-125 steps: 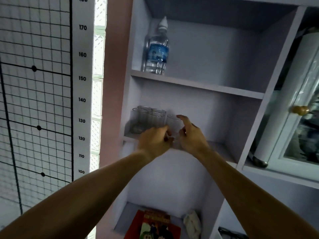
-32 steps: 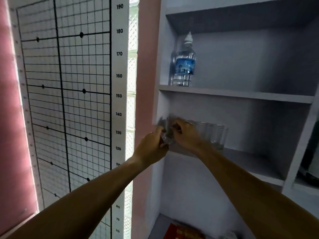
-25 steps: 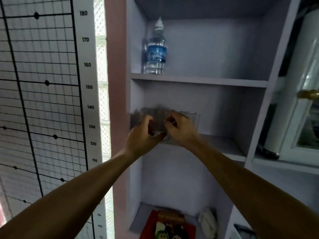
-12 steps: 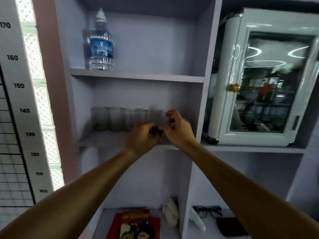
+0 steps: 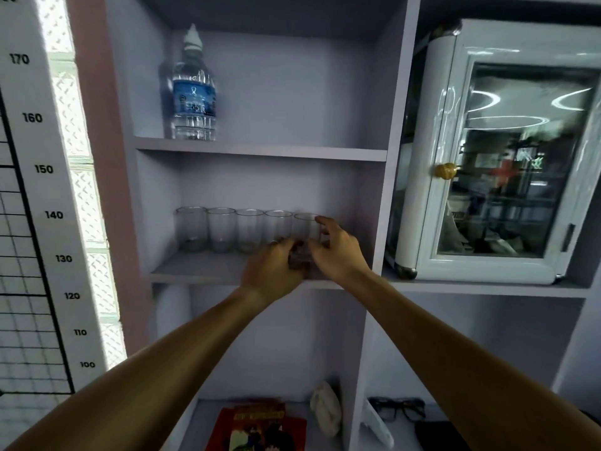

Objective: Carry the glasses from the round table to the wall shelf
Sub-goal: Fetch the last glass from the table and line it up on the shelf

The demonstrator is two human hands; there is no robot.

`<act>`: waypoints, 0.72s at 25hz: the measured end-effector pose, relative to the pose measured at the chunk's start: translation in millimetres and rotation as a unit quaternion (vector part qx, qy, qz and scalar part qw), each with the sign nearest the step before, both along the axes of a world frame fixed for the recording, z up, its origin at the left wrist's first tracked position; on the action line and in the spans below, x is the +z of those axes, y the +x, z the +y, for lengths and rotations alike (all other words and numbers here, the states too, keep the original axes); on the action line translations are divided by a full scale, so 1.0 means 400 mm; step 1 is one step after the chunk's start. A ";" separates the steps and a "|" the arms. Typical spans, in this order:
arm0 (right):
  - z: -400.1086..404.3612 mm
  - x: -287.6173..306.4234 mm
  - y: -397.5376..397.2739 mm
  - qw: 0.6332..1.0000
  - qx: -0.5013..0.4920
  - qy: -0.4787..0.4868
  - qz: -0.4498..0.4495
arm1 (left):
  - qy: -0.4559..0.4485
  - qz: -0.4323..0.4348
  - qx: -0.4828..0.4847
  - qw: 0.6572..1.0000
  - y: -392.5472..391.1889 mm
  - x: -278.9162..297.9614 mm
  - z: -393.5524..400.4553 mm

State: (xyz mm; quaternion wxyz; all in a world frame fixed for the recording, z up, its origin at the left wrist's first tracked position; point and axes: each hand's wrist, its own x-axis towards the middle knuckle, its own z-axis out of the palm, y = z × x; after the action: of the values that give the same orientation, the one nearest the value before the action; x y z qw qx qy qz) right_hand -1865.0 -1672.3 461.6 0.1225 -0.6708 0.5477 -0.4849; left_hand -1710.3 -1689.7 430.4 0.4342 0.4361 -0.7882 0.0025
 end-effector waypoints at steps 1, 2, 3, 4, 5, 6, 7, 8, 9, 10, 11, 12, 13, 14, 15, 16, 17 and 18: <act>-0.004 0.000 0.001 1.000 -0.002 0.003 0.001 | 0.003 -0.003 -0.004 1.000 -0.001 0.002 0.001; -0.007 0.001 0.004 1.000 -0.002 0.005 0.005 | 0.005 -0.004 -0.009 1.000 -0.001 0.005 0.001; -0.009 0.002 0.009 1.000 -0.001 0.006 0.011 | 0.005 -0.006 -0.010 1.000 0.000 0.007 0.002; -0.012 0.003 0.015 1.000 0.000 0.006 0.017 | 0.005 -0.010 -0.008 1.000 0.002 0.010 0.004; -0.014 0.004 0.021 1.000 0.000 0.007 0.023 | 0.005 -0.017 -0.005 1.000 0.004 0.012 0.005; -0.016 0.005 0.025 1.000 0.000 0.009 0.026 | 0.015 -0.023 -0.006 1.000 0.005 0.014 0.006; -0.018 0.006 0.027 1.000 0.001 0.011 0.025 | 0.038 -0.024 -0.012 0.999 0.005 0.018 0.006; -0.019 0.007 0.027 1.000 0.002 0.011 0.023 | 0.066 -0.016 -0.023 0.997 0.007 0.025 0.007; -0.018 0.008 0.026 1.000 0.003 0.008 0.026 | 0.083 -0.006 -0.024 0.996 0.015 0.033 0.010; -0.017 0.010 0.025 0.999 -0.001 0.002 0.035 | 0.067 -0.003 -0.008 0.998 0.029 0.041 0.009; -0.014 0.011 0.025 0.999 -0.012 -0.009 0.052 | 0.020 -0.017 0.031 0.999 0.050 0.048 0.006; -0.012 0.011 0.028 0.996 -0.028 -0.024 0.083 | -0.033 -0.042 0.085 0.995 0.077 0.054 0.002; -0.011 0.010 0.034 0.990 -0.043 -0.041 0.129 | -0.075 -0.060 0.138 0.986 0.106 0.056 -0.001; -0.012 0.007 0.042 0.980 -0.051 -0.056 0.186 | -0.090 -0.068 0.178 0.977 0.135 0.055 -0.006; -0.015 0.004 0.052 0.968 -0.051 -0.063 0.239 | -0.075 -0.074 0.205 0.973 0.164 0.053 -0.014; -0.020 0.003 0.061 0.957 -0.045 -0.061 0.279 | -0.039 -0.079 0.221 0.971 0.189 0.051 -0.023; -0.026 0.004 0.068 0.952 -0.039 -0.051 0.301 | 0.010 -0.086 0.230 0.969 0.209 0.050 -0.033; -0.034 0.005 0.075 0.949 -0.035 -0.038 0.310 | 0.052 -0.098 0.232 0.966 0.224 0.049 -0.042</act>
State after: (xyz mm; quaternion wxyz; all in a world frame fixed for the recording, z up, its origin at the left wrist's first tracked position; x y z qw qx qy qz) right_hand -1835.1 -1685.7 463.7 -0.0957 -0.7726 0.5631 -0.2774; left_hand -1620.6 -1706.5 450.1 0.3190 0.6264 -0.7036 0.1046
